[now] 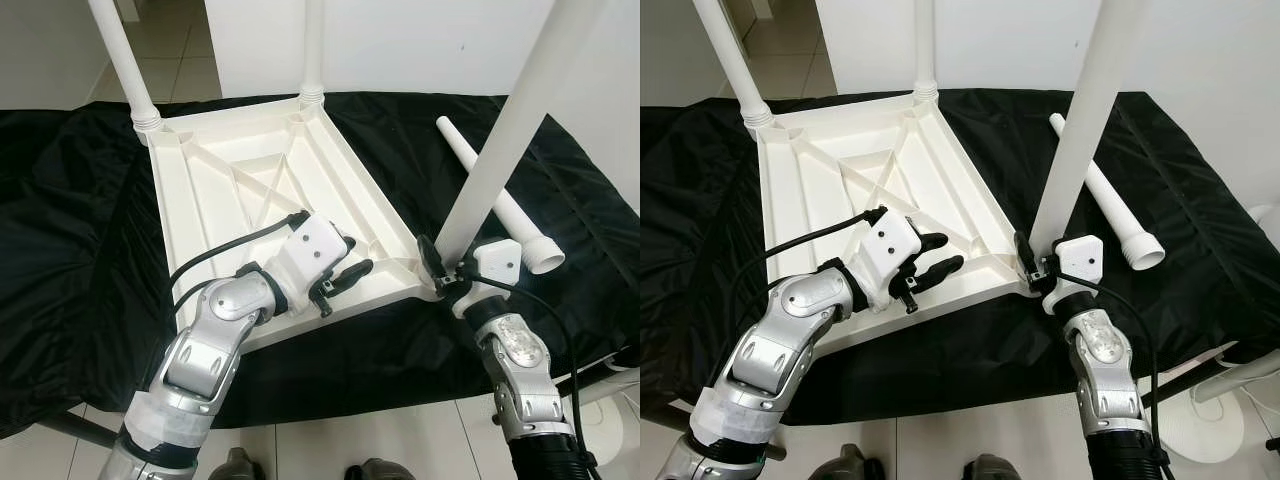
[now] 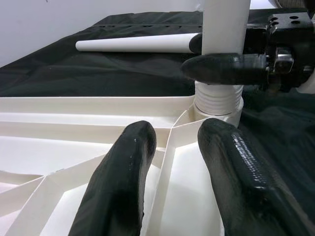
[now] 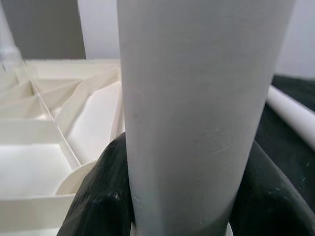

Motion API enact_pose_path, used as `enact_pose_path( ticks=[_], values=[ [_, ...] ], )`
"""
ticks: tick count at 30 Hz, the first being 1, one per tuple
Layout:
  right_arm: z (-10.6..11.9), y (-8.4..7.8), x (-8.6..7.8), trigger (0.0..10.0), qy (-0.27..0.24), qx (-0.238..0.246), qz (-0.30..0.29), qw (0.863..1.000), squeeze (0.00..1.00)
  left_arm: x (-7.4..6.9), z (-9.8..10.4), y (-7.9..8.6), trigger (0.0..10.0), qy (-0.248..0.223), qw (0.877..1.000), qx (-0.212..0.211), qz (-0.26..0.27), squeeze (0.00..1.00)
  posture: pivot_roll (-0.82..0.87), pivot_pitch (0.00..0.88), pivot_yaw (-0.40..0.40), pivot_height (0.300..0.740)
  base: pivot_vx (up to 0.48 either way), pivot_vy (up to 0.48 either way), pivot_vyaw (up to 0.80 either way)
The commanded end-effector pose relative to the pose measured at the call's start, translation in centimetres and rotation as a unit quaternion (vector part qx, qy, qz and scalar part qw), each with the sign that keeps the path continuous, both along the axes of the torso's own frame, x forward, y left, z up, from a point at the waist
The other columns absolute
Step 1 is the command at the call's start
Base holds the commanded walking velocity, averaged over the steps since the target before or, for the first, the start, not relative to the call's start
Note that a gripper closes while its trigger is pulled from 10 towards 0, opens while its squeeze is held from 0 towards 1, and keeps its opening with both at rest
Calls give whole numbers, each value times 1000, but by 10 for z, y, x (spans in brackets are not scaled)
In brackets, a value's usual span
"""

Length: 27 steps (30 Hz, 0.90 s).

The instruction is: Building children table

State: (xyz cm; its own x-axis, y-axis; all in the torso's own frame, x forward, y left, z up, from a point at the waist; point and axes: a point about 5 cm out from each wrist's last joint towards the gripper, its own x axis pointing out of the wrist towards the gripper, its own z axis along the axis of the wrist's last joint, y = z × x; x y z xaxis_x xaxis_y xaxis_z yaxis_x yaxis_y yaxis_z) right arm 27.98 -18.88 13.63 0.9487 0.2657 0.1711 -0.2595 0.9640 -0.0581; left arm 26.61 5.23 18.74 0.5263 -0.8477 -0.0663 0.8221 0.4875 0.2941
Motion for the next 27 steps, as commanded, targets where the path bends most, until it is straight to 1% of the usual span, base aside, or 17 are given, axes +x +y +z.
enact_pose_path(
  ticks=[1, 7, 11, 15, 18, 19, 21, 22, 24, 25, 27],
  values=[
    [-29, 1, -3, 10000, 81, 18, 0, 997, 0, 3, 4, 3, 10000, -18, 999, -7, 35, 0, -83, 69, 24, 740, 0, 0, 0],
    [-35, 2, -3, 10000, 102, 35, -2, 994, 0, 4, 5, 2, 10000, -18, 999, -8, 37, 0, -83, 69, 24, 740, 0, 0, 0],
    [-39, 3, -2, 10000, 117, 31, -13, 993, 0, 4, 6, 2, 10000, -21, 999, -8, 38, 0, -82, 70, 23, 740, 0, 0, 0],
    [-39, 3, -2, 10000, 115, 28, -16, 993, 0, 4, 7, 2, 10000, -21, 999, -9, 39, 0, -81, 70, 22, 740, 0, 0, 0],
    [-37, 5, -2, 10000, 103, 18, -26, 994, 0, 4, 7, 3, 10000, -23, 999, -9, 40, 0, -80, 70, 20, 740, 0, 0, 0],
    [-35, 8, -2, 10000, 93, 17, -36, 995, 0, 4, 7, 3, 10000, -23, 999, -9, 41, 0, -80, 69, 16, 740, 0, 0, 0],
    [-34, 13, -2, 10000, 85, 37, -76, 993, 0, 4, 7, 3, 10000, -23, 999, -10, 41, 0, -81, 68, 15, 740, 0, 0, 0],
    [-34, 13, -2, 10000, 85, 37, -76, 993, 0, 4, 7, 3, 10000, -23, 999, -10, 41, 0, -81, 68, 15, 740, 0, 0, 0],
    [-32, 21, -2, 10000, 74, 57, -129, 987, 0, 4, 7, 2, 10000, -24, 999, -11, 42, 0, -81, 68, 14, 740, 0, 0, 0],
    [-32, 21, -2, 10000, 74, 57, -129, 987, 0, 4, 7, 2, 10000, -24, 999, -11, 42, 0, -81, 68, 14, 740, 0, 0, 0],
    [-29, 27, -3, 10000, 60, 58, -152, 985, 0, 4, 7, 2, 10000, -23, 999, -12, 42, 0, -79, 67, 13, 740, 0, 0, 0]
  ],
)
